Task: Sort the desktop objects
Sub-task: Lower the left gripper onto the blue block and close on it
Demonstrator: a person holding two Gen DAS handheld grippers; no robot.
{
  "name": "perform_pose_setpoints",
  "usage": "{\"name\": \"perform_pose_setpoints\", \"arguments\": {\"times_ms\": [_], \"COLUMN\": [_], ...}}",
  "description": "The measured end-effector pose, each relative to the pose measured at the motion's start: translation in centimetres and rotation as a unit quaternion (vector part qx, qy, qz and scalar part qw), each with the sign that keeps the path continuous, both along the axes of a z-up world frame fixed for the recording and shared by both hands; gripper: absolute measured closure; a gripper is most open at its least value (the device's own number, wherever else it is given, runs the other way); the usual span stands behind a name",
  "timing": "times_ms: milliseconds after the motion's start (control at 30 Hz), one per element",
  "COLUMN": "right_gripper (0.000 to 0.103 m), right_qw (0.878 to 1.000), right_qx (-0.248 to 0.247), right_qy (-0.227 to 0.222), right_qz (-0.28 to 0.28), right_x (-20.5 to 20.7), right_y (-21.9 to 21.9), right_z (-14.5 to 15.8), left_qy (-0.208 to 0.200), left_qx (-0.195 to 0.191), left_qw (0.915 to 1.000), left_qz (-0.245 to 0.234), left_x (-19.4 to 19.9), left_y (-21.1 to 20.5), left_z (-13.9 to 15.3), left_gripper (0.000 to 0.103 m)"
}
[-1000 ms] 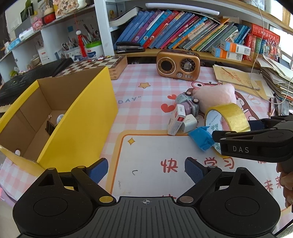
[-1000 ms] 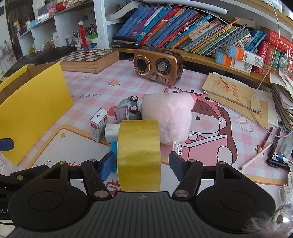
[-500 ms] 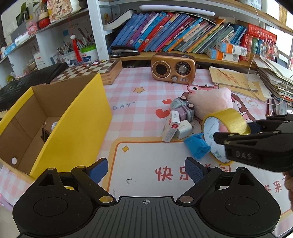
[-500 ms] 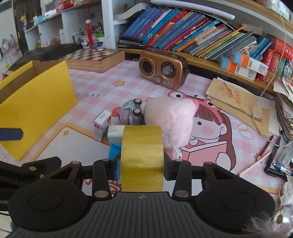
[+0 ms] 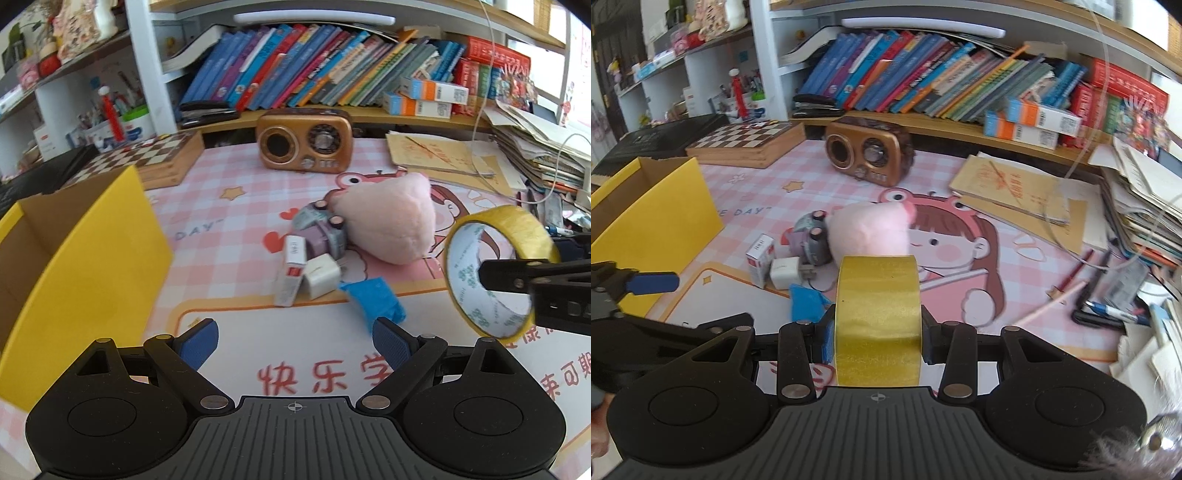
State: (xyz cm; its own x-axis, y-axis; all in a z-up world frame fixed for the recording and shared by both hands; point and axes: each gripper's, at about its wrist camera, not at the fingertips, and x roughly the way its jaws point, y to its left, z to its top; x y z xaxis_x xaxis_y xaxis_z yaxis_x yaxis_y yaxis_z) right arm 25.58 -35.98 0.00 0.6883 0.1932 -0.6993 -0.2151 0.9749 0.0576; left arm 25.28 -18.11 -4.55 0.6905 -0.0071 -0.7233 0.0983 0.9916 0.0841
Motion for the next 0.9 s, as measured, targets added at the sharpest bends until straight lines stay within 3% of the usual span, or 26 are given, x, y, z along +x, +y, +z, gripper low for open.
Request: {"name": "perform_pose_setpoints", "arguments": {"times_ms": [200, 433, 700, 900], "right_gripper": [0.064, 0.064, 0.064, 0.065], "right_qw": [1.000, 0.999, 0.999, 0.998], "right_qx": [0.003, 0.003, 0.000, 0.001], "right_qy": [0.006, 0.015, 0.020, 0.021], "right_qz": [-0.023, -0.040, -0.050, -0.051], "right_x": [-0.7, -1.2, -1.5, -1.9], "right_y": [-1.7, -3.0, -4.1, -4.5], "right_z": [0.0, -0.3, -0.5, -0.6], "left_qy": [-0.002, 0.009, 0.028, 0.029], "left_qx": [-0.007, -0.023, -0.036, -0.033], "left_qw": [0.9999, 0.9993, 0.9989, 0.9990], "left_qz": [-0.010, -0.027, -0.012, -0.008], "left_x": [1.2, 2.0, 3.8, 3.9], "left_y": [-1.4, -3.4, -4.5, -4.8], "left_z": [-0.8, -2.0, -3.3, -3.8], "left_gripper": [0.012, 0.024, 0.042, 0.067]}}
